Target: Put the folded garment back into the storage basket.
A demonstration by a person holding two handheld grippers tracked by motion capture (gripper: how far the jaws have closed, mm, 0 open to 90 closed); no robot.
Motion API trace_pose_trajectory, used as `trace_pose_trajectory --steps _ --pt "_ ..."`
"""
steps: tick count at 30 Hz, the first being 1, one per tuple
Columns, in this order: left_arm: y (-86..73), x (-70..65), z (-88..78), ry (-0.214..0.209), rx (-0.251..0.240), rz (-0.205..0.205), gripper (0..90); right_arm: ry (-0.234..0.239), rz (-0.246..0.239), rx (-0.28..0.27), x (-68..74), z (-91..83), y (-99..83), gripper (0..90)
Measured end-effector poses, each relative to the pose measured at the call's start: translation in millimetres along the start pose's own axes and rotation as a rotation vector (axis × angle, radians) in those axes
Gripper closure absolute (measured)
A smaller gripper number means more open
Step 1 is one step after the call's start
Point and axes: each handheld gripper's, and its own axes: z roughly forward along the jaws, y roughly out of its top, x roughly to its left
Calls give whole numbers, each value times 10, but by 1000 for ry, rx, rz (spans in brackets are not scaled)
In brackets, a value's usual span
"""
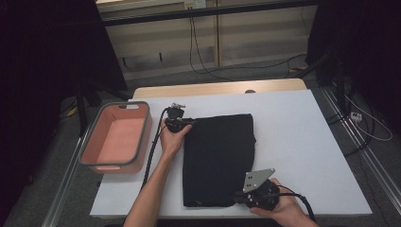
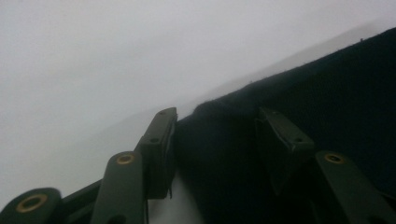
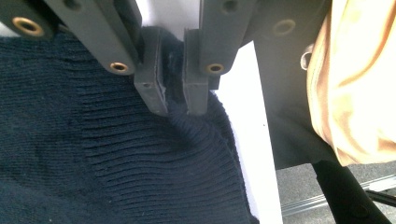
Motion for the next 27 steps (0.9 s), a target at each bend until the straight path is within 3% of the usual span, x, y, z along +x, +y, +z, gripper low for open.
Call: trace_pose_trajectory --steps 3,4,5,6,9,14,16,21,27 --pt "7 -2 -7 -7 12 4 524 0 5 2 1 3 3 817" --pt "5 2 -9 -24 14 4 557 0 2 1 -3 4 3 817" --pt "-4 12 -11 -68 15 -6 627 1 3 1 -4 4 3 817" --pt "-17 13 -13 -78 13 -7 701 1 8 1 -1 5 4 818" --pt "-37 32 -16 -96 -1 -27 726 -3 6 3 4 4 4 818" --pt "-8 -23 -42 -61 -5 3 758 -8 -2 -4 10 -1 6 820" --pt "2 -18 -65 -64 -27 -20 761 -8 1 -8 4 -9 10 820" --pt "51 -69 -128 -41 -67 -5 764 -16 -4 -27 10 -51 36 822" --pt "101 -82 -206 -53 -115 -10 767 -25 7 -57 25 -92 80 824"
